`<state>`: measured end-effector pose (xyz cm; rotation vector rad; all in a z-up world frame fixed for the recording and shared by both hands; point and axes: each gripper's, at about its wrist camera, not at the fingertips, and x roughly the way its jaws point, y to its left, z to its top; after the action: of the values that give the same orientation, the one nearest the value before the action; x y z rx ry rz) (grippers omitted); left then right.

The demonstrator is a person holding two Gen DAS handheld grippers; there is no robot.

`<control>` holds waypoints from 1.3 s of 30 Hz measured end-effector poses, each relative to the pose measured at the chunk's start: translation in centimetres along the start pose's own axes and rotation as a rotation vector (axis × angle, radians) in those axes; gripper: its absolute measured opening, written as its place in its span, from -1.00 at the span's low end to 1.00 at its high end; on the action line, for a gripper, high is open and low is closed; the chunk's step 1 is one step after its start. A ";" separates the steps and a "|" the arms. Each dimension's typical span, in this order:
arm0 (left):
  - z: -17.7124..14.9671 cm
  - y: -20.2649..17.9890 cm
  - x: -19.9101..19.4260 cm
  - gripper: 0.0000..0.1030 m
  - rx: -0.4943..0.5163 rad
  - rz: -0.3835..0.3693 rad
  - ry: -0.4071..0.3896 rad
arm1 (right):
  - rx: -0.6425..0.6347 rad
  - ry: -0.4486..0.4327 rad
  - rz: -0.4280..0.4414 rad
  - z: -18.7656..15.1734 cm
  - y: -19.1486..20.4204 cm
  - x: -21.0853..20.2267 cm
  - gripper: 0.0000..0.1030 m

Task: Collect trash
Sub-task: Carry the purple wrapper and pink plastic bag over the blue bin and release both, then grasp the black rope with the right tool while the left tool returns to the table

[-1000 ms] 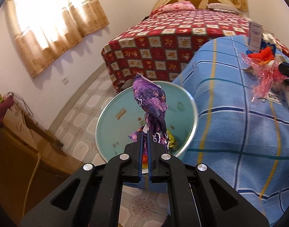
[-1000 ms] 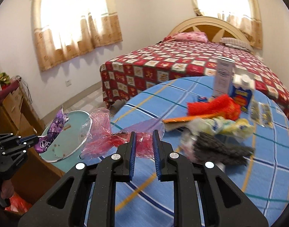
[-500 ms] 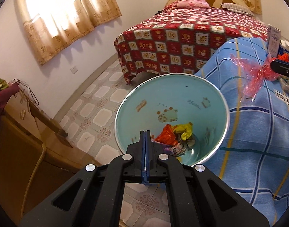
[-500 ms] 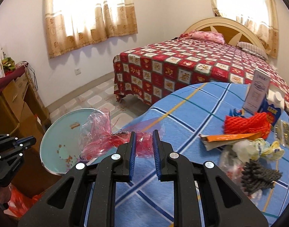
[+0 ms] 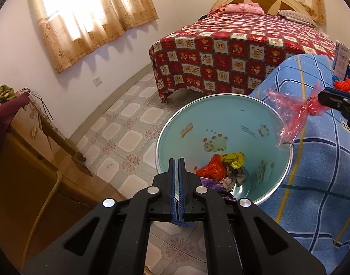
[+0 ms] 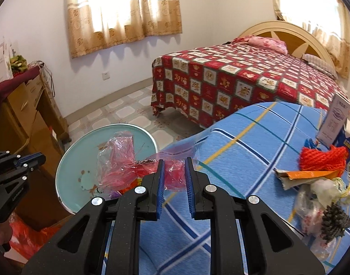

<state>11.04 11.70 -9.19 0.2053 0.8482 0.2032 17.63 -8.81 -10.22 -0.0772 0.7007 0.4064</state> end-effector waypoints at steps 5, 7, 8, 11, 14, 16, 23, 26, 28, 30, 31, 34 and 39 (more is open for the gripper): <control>0.1 0.7 -0.2 -0.02 -0.022 0.022 -0.016 | -0.019 0.007 0.029 0.4 1.2 0.8 -0.64; 0.1 0.9 -0.1 -0.02 -0.026 0.019 -0.011 | -0.024 0.007 0.044 0.5 1.5 1.1 -0.59; 0.1 1.0 0.0 -0.01 -0.029 0.020 -0.009 | -0.028 0.009 0.058 0.5 1.7 1.2 -0.52; 0.1 1.2 0.1 0.04 -0.033 0.020 -0.007 | -0.031 -0.004 0.085 0.5 2.2 1.3 0.01; 0.1 1.3 0.2 0.08 -0.040 0.018 -0.002 | -0.023 0.001 0.085 0.3 2.1 1.3 0.04; 0.0 1.2 0.4 0.11 -0.043 0.012 0.006 | -0.012 0.000 0.084 0.3 1.9 1.3 0.13; -0.2 0.7 0.6 0.25 -0.040 0.001 0.018 | 0.038 -0.021 0.057 -0.2 0.1 -0.2 0.24; -0.3 0.5 0.6 0.28 -0.036 -0.001 0.018 | 0.054 -0.030 0.047 -0.4 -0.7 -1.0 0.28; -0.3 0.2 0.6 0.29 -0.030 -0.001 0.019 | 0.058 -0.037 0.040 -0.6 -1.1 -1.5 0.31; -0.3 0.0 0.5 0.32 -0.028 -0.004 0.021 | 0.060 -0.039 0.036 -0.8 -1.3 -1.8 0.31; -0.3 0.0 0.5 0.37 -0.028 -0.006 0.021 | 0.060 -0.040 0.036 -0.8 -1.3 -1.9 0.31; -0.2 -0.3 0.3 0.47 -0.025 -0.005 0.015 | 0.058 -0.044 0.030 -1.0 -1.5 -2.4 0.32; -0.5 -1.0 0.3 0.49 -0.013 -0.016 0.020 | 0.057 -0.047 0.004 -1.6 -1.8 -3.0 0.34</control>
<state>10.97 10.85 -9.96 0.1841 0.8682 0.1960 15.27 -11.86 -9.62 -0.0125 0.6654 0.3910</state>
